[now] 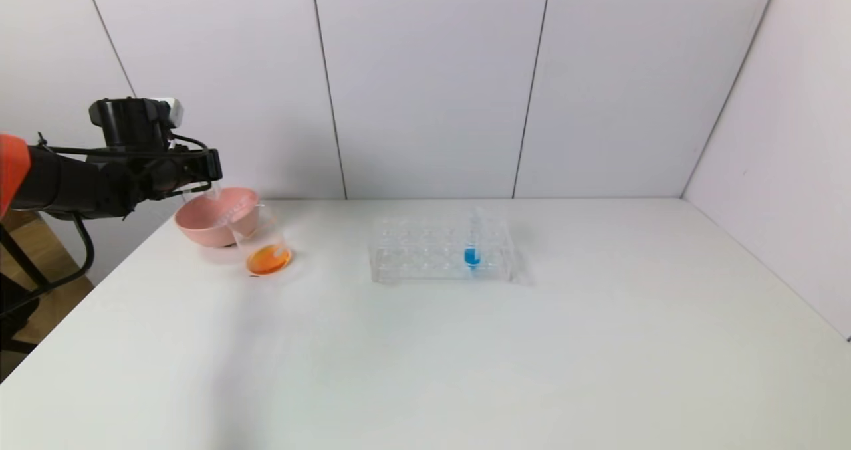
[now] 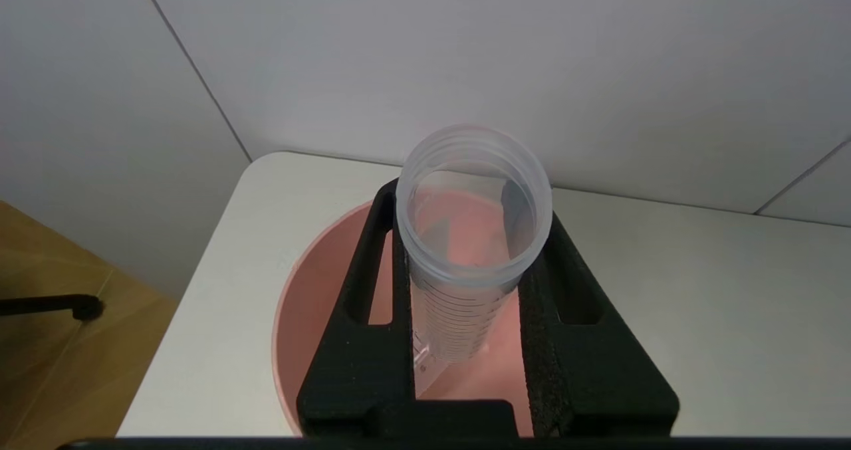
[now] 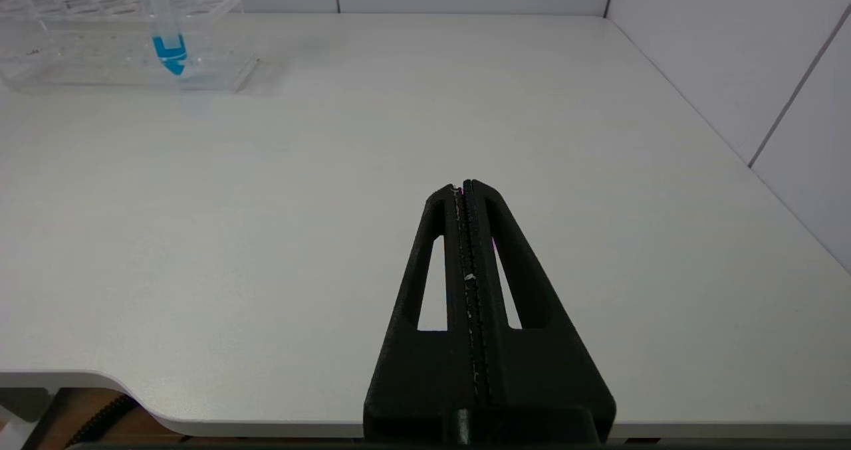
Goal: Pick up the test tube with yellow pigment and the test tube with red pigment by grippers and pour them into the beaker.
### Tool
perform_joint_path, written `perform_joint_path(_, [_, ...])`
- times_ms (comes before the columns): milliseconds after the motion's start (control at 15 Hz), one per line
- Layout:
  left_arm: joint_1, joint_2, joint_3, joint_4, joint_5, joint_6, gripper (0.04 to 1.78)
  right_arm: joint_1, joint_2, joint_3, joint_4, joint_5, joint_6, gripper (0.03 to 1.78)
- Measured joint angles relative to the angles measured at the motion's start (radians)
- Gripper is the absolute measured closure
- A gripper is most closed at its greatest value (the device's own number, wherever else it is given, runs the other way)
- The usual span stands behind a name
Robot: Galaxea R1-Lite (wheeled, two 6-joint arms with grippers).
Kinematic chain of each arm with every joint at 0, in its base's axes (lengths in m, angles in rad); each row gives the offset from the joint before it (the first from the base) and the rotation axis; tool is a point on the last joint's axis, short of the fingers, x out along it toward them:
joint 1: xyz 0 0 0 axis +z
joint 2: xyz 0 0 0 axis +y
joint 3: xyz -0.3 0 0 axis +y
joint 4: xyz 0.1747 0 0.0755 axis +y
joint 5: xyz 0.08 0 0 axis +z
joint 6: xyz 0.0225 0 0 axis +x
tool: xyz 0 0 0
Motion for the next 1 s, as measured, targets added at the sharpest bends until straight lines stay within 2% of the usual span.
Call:
perform_joint_path(333, [0.017, 0.049, 0.023, -0.029, -0.016, 0.009, 1.36, 0.0, 0.0, 0.0, 0.0, 0.0, 0.0, 1.7])
perform_joint_path(533, [0.024, 0.057, 0.017, -0.027, -0.017, 0.008, 1.25, 0.0, 0.0, 0.0, 0.0, 0.0, 0.0, 1.7])
perform_joint_path(667, [0.026, 0.06, 0.013, -0.027, -0.019, 0.006, 1.05, 0.0, 0.0, 0.0, 0.0, 0.0, 0.0, 1.7])
perform_joint_path(867, [0.029, 0.061, 0.012, -0.028, -0.019, 0.006, 0.55, 0.0, 0.0, 0.0, 0.0, 0.0, 0.0, 1.7])
perform_joint_path(1000, [0.028, 0.058, 0.014, -0.028, -0.018, 0.007, 0.29, 0.0, 0.0, 0.0, 0.0, 0.0, 0.0, 1.7])
